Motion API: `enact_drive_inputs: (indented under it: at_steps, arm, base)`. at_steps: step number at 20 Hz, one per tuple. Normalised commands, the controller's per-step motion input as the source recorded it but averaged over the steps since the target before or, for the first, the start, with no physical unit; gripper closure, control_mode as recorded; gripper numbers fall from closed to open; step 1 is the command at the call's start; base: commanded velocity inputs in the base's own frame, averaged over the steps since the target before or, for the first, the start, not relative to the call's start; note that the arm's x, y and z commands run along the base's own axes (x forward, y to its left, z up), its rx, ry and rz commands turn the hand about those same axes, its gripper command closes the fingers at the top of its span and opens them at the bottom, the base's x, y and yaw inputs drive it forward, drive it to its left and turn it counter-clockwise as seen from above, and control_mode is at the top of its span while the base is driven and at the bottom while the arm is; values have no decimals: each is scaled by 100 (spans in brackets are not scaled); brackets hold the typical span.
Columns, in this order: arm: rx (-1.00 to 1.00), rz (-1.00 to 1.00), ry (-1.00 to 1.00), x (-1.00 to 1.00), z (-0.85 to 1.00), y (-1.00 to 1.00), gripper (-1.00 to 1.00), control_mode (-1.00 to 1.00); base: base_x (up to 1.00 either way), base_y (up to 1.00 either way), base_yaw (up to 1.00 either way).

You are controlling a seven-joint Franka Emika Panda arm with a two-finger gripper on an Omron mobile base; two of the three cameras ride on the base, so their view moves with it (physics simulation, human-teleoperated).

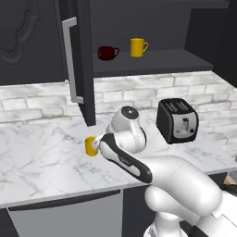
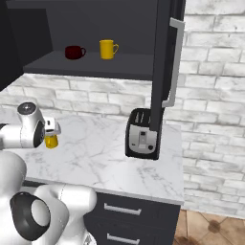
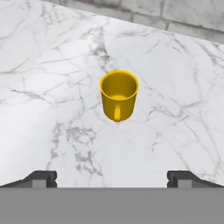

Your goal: Pick the mug on the counter and place it in the cabinet with the handle facing the right, like the mugs already inside.

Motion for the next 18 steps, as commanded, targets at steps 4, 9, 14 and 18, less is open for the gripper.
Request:
enact_drive_inputs:
  at_steps: [4, 9, 14, 18]
  arm:
    - [0, 0, 0, 16, -7, 0, -100, -100]
    - [0, 0, 0, 15, -6, 3, -100, -100]
    - [0, 0, 0, 8, -12, 11, -100, -100]
    - [0, 0, 0, 7, -15, 11, -100, -100]
  base:
    - [0, 0, 0]
    - [0, 0, 0]
    - [0, 0, 0]
    - [0, 0, 0]
